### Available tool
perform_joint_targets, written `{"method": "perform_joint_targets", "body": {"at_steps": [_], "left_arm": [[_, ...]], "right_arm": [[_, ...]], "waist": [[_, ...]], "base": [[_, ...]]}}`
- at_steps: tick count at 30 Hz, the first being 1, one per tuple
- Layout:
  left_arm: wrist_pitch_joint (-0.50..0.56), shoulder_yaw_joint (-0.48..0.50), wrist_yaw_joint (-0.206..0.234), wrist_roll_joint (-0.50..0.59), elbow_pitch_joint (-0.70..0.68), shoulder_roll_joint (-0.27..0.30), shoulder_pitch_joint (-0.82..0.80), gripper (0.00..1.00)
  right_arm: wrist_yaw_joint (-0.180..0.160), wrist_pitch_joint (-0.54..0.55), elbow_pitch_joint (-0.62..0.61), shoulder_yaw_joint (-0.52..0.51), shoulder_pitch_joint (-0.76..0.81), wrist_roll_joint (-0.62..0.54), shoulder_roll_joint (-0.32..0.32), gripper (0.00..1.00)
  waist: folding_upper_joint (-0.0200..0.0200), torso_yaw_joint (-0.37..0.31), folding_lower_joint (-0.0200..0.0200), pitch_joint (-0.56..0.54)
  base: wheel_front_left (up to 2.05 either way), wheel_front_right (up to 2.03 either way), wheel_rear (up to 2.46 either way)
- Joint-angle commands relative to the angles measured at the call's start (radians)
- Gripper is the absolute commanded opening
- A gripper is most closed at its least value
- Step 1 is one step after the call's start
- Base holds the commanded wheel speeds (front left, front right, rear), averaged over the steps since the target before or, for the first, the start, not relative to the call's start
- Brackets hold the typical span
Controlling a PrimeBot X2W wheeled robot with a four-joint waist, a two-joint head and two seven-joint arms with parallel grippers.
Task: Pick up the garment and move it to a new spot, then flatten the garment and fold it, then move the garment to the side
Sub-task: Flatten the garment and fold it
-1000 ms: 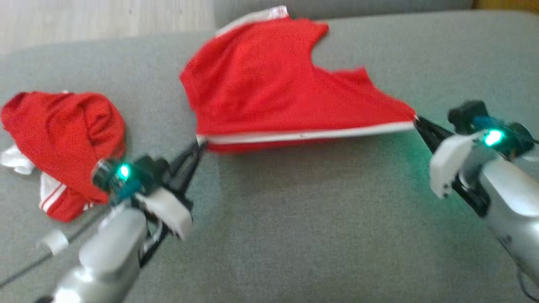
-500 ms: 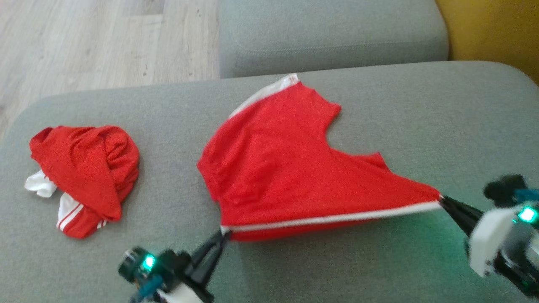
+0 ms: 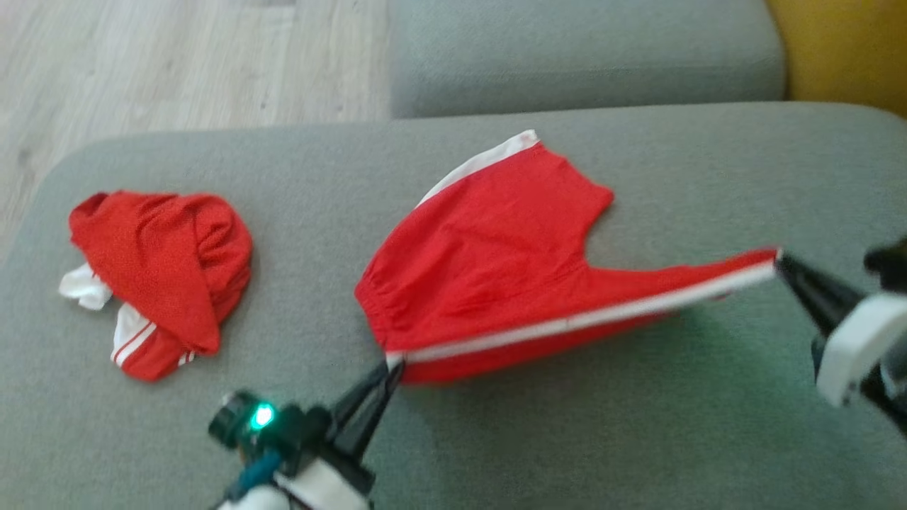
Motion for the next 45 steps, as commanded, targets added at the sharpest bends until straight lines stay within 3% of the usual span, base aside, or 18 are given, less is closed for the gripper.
{"method": "perform_joint_targets", "body": {"at_steps": [1, 9, 19, 33, 45], "left_arm": [[0.006, 0.052, 0.003, 0.002, -0.026, 0.011, -0.098, 0.00], [0.014, 0.067, -0.023, 0.015, 0.054, -0.037, -0.262, 0.00], [0.000, 0.075, -0.059, 0.019, 0.185, -0.115, -0.413, 0.00], [-0.015, 0.060, -0.111, 0.044, 0.391, -0.250, -0.618, 0.00], [-0.016, 0.098, -0.121, 0.081, 0.438, -0.296, -0.655, 0.00]], "right_arm": [[-0.001, 0.026, -0.035, -0.037, -0.071, -0.026, -0.018, 0.00], [-0.001, 0.167, -0.039, -0.051, -0.296, -0.118, 0.024, 0.00], [-0.001, 0.249, 0.095, 0.096, -0.570, -0.127, 0.023, 0.00], [-0.001, 0.220, 0.358, 0.313, -0.890, -0.119, 0.030, 0.00], [-0.001, 0.133, 0.514, 0.405, -0.986, -0.086, 0.073, 0.00]], "waist": [[0.0000, 0.029, 0.0000, 0.034], [0.0000, 0.096, 0.0000, 0.164], [0.0000, 0.168, 0.0000, 0.279], [0.0000, 0.268, 0.0000, 0.413], [0.0000, 0.301, 0.0000, 0.449]], "base": [[0.00, 0.00, 0.00], [0.00, 0.00, 0.00], [0.00, 0.00, 0.00], [0.00, 0.00, 0.00], [0.00, 0.00, 0.00]]}}
